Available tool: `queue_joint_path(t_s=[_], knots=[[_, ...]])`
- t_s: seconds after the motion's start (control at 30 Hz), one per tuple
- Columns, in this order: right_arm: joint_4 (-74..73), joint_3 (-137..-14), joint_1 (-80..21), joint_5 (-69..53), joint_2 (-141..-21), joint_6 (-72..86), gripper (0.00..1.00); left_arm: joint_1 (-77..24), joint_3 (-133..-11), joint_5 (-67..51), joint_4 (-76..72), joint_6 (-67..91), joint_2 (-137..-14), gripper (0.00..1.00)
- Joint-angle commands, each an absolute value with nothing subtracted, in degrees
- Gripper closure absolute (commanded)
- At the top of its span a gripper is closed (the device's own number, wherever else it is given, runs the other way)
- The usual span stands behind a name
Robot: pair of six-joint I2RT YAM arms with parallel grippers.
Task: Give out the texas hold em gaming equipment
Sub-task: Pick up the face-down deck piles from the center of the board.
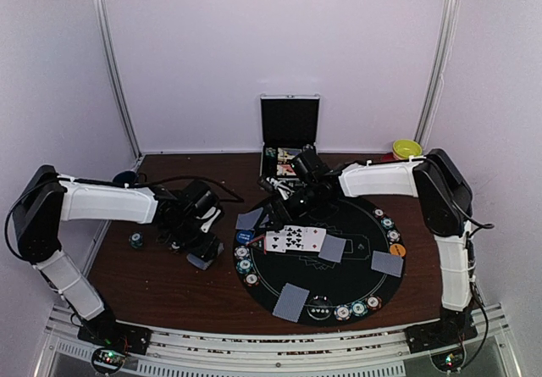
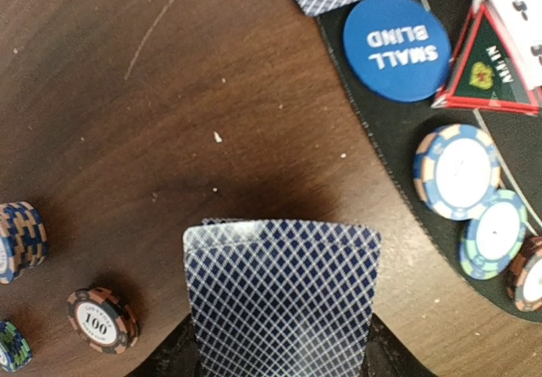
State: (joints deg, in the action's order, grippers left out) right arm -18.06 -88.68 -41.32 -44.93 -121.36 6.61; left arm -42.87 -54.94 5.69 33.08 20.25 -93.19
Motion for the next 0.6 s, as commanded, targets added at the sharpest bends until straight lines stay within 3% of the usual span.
queue_joint_path(t_s=[0.0,0.57], knots=[[-15.20,-90.67,-41.44,-50.27,-122.78,10.65,0.06,-44.65,-55.72,6.51,33.40,20.11,-89.51,0.42],[-4.95,-87.34,-42.70,-58.19,-124.45,21.45,0.12,-54.73,-62.18,9.25,35.19,23.11,-89.72,0.41]])
